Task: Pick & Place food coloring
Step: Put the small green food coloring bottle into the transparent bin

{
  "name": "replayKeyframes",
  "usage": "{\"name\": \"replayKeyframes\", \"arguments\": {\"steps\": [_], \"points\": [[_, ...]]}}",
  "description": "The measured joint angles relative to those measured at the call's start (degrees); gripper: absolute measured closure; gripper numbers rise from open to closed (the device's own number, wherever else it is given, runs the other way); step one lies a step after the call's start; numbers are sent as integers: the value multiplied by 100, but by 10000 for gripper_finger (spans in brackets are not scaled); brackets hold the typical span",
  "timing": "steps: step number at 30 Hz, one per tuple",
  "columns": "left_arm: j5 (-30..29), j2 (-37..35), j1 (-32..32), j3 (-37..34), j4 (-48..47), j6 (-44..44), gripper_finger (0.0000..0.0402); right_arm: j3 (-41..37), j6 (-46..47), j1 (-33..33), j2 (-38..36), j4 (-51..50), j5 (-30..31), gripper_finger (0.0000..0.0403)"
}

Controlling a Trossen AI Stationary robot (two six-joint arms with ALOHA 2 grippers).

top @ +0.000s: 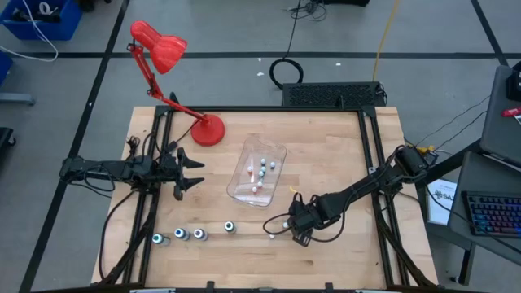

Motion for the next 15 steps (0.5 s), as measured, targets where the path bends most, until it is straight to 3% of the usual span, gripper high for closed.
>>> {"name": "replayKeyframes", "arguments": {"steps": [15], "points": [[-1,0,1,1,0,0,149,0,-9,-12,-126,11,-138,296]]}}
